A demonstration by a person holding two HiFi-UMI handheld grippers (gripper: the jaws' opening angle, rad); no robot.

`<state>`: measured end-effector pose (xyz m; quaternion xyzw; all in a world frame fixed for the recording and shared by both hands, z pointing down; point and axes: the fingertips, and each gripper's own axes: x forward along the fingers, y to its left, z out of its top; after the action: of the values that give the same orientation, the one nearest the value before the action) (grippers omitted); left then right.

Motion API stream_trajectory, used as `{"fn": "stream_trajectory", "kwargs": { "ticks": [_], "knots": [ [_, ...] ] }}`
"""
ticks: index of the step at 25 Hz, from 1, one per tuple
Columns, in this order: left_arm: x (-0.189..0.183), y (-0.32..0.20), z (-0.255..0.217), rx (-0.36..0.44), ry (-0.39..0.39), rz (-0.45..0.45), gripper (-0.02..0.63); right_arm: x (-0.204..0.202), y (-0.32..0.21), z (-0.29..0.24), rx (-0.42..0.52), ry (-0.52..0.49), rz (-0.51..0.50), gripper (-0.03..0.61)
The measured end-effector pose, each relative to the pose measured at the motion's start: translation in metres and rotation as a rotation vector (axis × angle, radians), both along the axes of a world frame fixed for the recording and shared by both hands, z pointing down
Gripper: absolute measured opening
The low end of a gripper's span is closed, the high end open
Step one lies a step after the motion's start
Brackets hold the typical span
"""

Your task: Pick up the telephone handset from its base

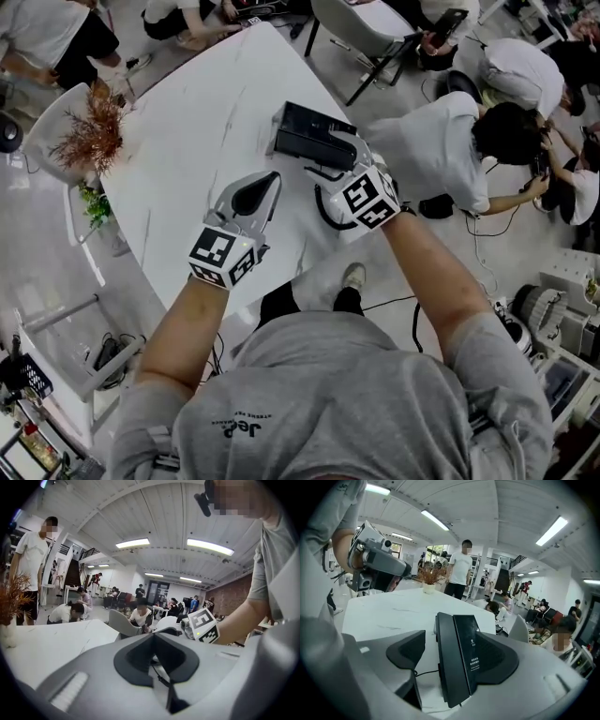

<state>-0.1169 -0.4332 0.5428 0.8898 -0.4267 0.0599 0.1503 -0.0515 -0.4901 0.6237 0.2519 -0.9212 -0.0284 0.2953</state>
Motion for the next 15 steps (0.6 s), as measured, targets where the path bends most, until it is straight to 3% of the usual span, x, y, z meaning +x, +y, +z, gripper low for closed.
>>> {"fn": "stream_trajectory", "kwargs": {
  "ticks": [9, 11, 13, 15],
  "knots": [
    [-0.018, -0.003, 0.019, -0.021, 0.020, -0.014, 0.057, -0.010, -0.012, 0.049, 0.089, 0.166, -0.047, 0.306],
    [-0.019, -0.003, 0.022, -0.028, 0.025, -0.014, 0.057, -0.009, -0.014, 0.057, 0.118, 0.216, -0.050, 0.282],
    [-0.020, -0.003, 0.022, -0.033, 0.028, -0.014, 0.057, -0.007, -0.016, 0.060, 0.156, 0.262, -0.052, 0.207],
    [-0.020, -0.003, 0.022, -0.035, 0.029, -0.014, 0.057, -0.005, -0.017, 0.056, 0.162, 0.252, -0.043, 0.164]
  ]
}}
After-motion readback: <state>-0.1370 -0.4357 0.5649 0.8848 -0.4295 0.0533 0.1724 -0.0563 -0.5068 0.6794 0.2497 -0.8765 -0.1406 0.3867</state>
